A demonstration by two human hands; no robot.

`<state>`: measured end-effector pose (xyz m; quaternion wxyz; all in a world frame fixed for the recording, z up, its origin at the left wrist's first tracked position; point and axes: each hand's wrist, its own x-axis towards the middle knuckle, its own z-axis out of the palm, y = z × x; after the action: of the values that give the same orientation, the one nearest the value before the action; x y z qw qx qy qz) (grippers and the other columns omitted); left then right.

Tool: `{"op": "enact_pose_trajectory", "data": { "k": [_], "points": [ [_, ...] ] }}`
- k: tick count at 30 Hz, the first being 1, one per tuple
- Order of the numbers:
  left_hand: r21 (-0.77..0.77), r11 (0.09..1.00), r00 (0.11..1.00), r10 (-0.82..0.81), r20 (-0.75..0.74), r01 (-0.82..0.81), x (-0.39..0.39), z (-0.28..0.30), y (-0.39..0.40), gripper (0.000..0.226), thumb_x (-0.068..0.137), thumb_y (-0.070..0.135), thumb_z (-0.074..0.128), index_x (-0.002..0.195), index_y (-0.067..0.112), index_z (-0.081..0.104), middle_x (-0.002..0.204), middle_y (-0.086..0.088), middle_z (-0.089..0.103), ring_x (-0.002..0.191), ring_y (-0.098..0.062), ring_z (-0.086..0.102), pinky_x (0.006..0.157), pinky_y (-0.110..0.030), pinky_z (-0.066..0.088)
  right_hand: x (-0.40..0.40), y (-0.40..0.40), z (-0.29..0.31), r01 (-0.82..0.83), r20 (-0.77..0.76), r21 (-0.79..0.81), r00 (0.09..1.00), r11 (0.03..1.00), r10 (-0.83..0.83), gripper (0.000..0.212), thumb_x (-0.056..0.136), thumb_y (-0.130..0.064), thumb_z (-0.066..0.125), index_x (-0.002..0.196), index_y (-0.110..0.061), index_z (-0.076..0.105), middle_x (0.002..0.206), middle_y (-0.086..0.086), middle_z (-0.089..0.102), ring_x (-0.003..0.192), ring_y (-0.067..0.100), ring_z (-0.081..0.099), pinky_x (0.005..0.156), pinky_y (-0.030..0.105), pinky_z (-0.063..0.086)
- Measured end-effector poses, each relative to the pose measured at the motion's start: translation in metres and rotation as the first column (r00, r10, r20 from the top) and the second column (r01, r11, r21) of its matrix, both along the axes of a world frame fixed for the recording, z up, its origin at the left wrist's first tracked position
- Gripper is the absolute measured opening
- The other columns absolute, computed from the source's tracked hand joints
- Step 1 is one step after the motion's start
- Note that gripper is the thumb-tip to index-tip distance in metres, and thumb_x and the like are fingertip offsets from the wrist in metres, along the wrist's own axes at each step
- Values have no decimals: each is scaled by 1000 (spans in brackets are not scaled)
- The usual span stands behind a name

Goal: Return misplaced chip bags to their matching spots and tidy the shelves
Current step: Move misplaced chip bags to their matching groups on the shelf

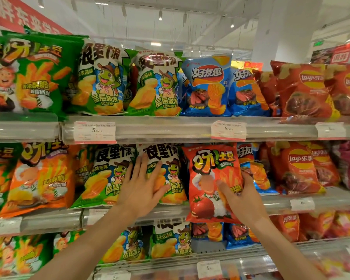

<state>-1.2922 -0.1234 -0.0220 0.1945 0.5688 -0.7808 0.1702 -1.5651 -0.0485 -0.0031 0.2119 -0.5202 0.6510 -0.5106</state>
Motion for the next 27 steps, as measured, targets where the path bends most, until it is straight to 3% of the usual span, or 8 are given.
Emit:
{"op": "enact_pose_trajectory", "data": {
  "k": [5, 9, 12, 15, 18, 19, 22, 27],
  "points": [
    [-106, 982, 928, -186, -322, 160, -21, 8, 34, 62, 97, 59, 38, 146, 22, 45, 153, -6, 39, 140, -23, 35, 113, -46, 38, 1, 6, 0, 0, 85, 8, 996, 1000, -1, 80, 89, -47, 69, 153, -20, 30, 100, -19, 56, 99, 14, 55, 92, 32, 45],
    [85, 921, 716, -235, -657, 381, -41, 13, 70, 61, 94, 67, 44, 149, 49, 25, 146, 19, 38, 119, 8, 47, 99, -30, 49, 5, 16, 2, -20, 129, 4, 992, 1000, 19, 78, 87, -49, 70, 151, -24, 33, 107, -20, 60, 93, 6, 58, 82, 26, 48],
    [220, 808, 567, -163, -808, 547, -51, 14, 92, 71, 85, 75, 51, 142, 71, 8, 153, 33, 25, 120, 12, 50, 100, -26, 48, 13, 28, 2, -67, 124, -12, 990, 998, 68, 74, 85, -50, 70, 147, -25, 39, 98, -25, 61, 83, -8, 59, 65, 14, 45],
    [230, 762, 460, -100, -882, 606, -55, 11, 108, 72, 87, 62, 59, 137, 77, 9, 140, 40, 36, 110, 18, 53, 86, -9, 51, 21, 38, -2, -115, 126, 4, 985, 993, 114, 75, 82, -58, 68, 145, -30, 40, 106, -21, 63, 91, -5, 61, 69, 18, 49],
    [172, 797, 360, -60, -931, 579, -45, 4, 119, 72, 87, 50, 64, 135, 77, 19, 139, 38, 43, 115, 10, 57, 90, -15, 53, 33, 45, -1, -174, 112, 58, 980, 983, 167, 65, 85, -61, 63, 139, -39, 36, 103, -24, 59, 86, -5, 59, 64, 15, 50],
    [163, 806, 341, -50, -939, 569, -39, 2, 123, 72, 86, 49, 65, 136, 76, 21, 142, 35, 44, 118, 8, 56, 94, -19, 54, 37, 47, -1, -195, 99, 66, 977, 978, 188, 68, 84, -64, 61, 142, -39, 34, 103, -26, 58, 87, -5, 59, 70, 18, 52],
    [141, 849, 317, -33, -948, 510, -15, -6, 136, 70, 85, 51, 66, 138, 72, 25, 147, 26, 46, 125, 0, 56, 103, -36, 52, 57, 51, -5, -259, 85, 77, 964, 963, 253, 78, 79, -74, 59, 146, -41, 34, 109, -25, 62, 95, 2, 65, 90, 37, 56],
    [124, 913, 307, -2, -952, 390, 35, -19, 160, 71, 81, 60, 66, 140, 70, 27, 143, 27, 48, 129, -3, 53, 104, -42, 51, 107, 59, -10, -380, 108, 69, 922, 923, 371, 83, 71, -78, 60, 143, -46, 33, 109, -26, 67, 98, 2, 68, 89, 43, 59]
  ]
}}
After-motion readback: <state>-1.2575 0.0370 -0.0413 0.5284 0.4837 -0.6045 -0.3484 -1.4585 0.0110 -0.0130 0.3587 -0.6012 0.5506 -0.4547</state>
